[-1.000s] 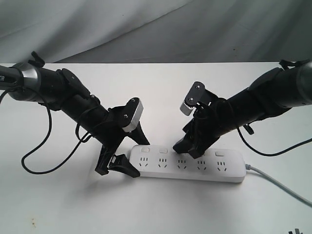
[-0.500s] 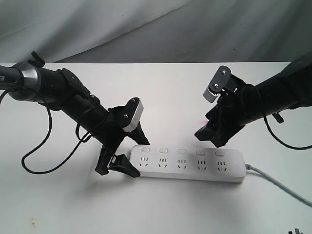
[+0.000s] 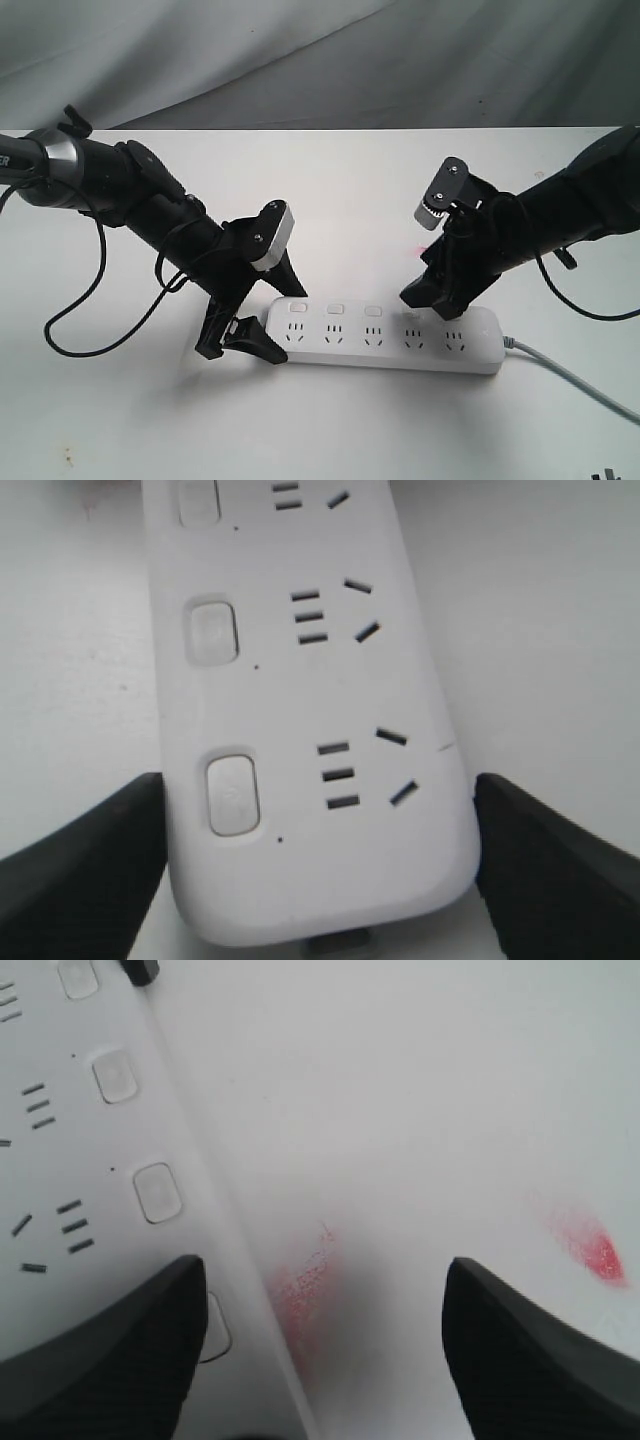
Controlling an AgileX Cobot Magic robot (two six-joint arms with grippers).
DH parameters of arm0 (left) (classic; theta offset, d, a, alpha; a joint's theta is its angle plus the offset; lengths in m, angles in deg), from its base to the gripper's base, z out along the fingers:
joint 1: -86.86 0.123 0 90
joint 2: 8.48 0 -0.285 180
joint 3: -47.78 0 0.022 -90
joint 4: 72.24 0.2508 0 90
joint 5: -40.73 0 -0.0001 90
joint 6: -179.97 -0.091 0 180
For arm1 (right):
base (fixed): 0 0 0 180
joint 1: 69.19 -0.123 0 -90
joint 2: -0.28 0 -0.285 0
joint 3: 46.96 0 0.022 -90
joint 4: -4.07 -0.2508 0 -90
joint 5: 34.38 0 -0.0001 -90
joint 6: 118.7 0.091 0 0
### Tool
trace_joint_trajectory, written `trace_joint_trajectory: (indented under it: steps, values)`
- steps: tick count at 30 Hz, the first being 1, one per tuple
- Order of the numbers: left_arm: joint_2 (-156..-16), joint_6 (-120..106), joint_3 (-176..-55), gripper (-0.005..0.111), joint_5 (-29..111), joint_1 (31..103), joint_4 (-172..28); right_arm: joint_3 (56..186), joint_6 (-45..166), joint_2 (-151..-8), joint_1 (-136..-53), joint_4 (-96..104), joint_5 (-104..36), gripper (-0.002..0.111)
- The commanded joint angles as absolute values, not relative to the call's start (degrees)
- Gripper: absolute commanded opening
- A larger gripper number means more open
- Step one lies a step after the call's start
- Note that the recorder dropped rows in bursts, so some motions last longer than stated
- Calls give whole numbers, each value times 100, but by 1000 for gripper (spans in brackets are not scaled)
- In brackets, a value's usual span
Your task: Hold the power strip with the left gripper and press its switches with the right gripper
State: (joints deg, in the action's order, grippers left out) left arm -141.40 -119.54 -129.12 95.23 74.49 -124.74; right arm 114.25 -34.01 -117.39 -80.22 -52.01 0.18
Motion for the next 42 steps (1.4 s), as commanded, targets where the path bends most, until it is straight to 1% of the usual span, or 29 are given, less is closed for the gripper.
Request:
trace_joint_trajectory:
  steps: [1,12,38,42]
  values:
    - [-14144,-11998,-12932,0,9458,7435,-12521,11419,-3472,-11726,-8003,-5240,-72,62]
    - [-14144,-11998,-12932,0,9458,7435,-12521,11415,-3482,-11988,-8003,-5229,88,62]
    - [-14144,-11998,-12932,0,9458,7435,-12521,11393,-3184,-12262,-8003,-4756,-141,62]
    - [-14144,-11998,-12932,0,9458,7435,-12521,11393,-2839,-12262,-8003,-4313,-356,62]
